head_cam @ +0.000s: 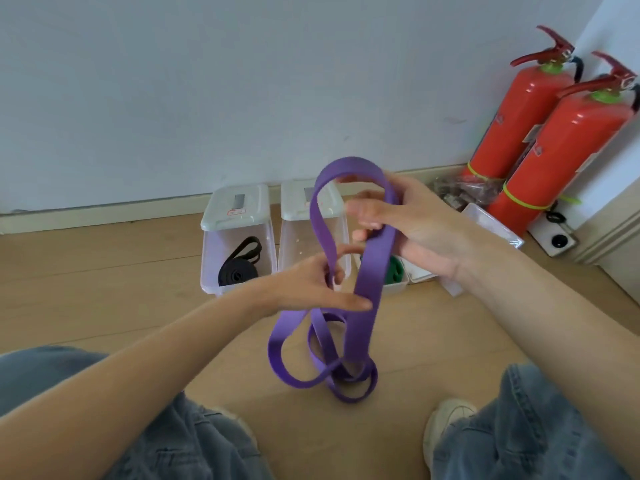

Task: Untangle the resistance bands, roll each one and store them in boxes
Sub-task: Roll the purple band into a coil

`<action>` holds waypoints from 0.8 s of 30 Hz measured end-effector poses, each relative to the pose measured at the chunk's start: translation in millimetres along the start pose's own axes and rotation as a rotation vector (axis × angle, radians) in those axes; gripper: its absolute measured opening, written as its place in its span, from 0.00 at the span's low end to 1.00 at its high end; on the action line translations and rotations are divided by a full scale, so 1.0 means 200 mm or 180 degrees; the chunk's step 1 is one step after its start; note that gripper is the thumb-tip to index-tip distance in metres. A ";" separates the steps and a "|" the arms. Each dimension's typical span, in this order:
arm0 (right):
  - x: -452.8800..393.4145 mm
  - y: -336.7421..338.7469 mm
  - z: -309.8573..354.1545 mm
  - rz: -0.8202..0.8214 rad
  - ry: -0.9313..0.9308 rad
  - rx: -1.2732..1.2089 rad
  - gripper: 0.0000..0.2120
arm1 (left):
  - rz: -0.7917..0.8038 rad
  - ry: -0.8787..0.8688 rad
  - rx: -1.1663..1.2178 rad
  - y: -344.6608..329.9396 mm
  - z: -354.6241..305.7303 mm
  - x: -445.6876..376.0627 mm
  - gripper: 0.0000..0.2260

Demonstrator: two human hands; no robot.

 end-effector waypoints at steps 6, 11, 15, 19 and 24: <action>0.00 0.00 0.11 -0.0219 0.0509 0.0525 0.21 | 0.0181 0.0011 0.0040 -0.07 0.01 -0.03 0.07; 0.03 0.06 0.16 -0.0590 0.0256 0.2598 0.12 | -0.0250 0.0129 0.0069 0.04 0.08 0.00 0.11; 0.03 0.09 0.16 -0.0415 -0.0052 0.3352 0.09 | -0.0850 0.0199 -0.0382 0.16 0.10 0.03 0.09; 0.08 0.20 0.08 -0.0335 -0.0910 0.3851 0.15 | -0.0832 0.0067 -0.0922 0.17 0.04 0.05 0.09; 0.08 0.03 -0.26 0.0665 -0.1719 0.3812 0.23 | -0.0783 -0.0274 -0.1178 0.13 -0.11 0.07 0.09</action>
Point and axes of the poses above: each hand's wrist, its own x-axis away from the middle knuckle, its own y-axis out of the back of the hand, z = x × y, the point moved 10 cm from there along -x, towards the middle knuckle, and after that the axes turned 11 degrees about z, right-handed, at the moved point
